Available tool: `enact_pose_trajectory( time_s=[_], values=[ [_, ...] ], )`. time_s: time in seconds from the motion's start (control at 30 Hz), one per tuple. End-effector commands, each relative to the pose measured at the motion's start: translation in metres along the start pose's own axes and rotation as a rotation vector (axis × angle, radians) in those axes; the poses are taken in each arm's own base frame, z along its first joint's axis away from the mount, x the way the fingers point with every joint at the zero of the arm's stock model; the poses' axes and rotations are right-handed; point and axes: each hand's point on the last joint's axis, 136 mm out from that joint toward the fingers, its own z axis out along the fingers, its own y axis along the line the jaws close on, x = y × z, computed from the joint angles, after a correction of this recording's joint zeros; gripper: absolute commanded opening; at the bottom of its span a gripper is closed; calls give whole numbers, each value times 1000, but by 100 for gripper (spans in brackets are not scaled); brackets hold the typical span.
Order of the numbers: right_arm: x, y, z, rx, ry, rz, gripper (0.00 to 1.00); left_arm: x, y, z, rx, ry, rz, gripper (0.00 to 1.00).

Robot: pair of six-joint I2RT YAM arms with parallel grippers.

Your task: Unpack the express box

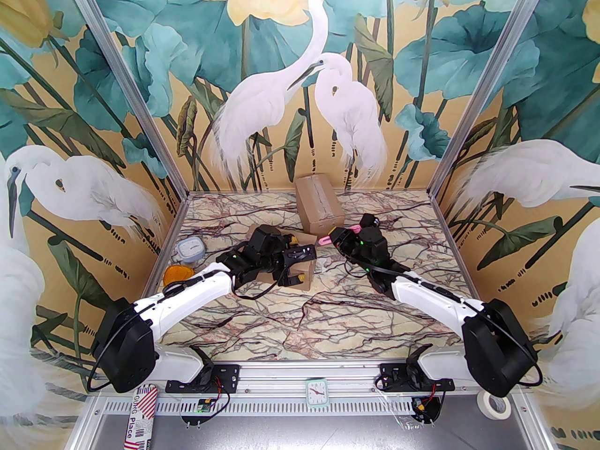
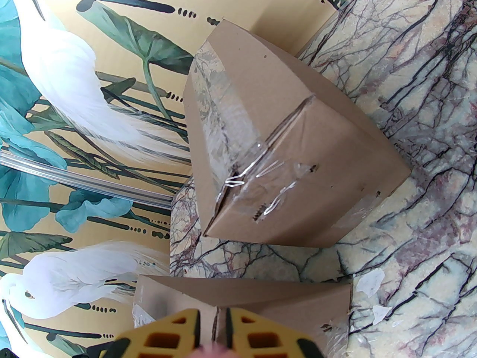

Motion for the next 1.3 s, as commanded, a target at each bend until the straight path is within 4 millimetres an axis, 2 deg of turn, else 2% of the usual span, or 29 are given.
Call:
enact_pose_trajectory(
  time_s=[0.0, 0.57, 0.83, 1.03, 1.27],
  values=[
    [1, 17, 4, -59, 7, 14, 0, 3, -5, 7, 10, 3, -8, 100],
    [30, 17, 4, -73, 166, 43, 0, -10, 22, 19, -76, -20, 31, 100],
    [42, 13, -6, -42, 231, 41, 0, -4, 34, 17, -105, -6, -45, 100],
    [40, 10, -21, -19, 220, 37, 0, 4, 32, 17, -93, 10, -74, 100],
    [13, 6, -34, 1, 118, 29, 0, 8, 2, 11, 15, -15, -86, 99]
  ],
)
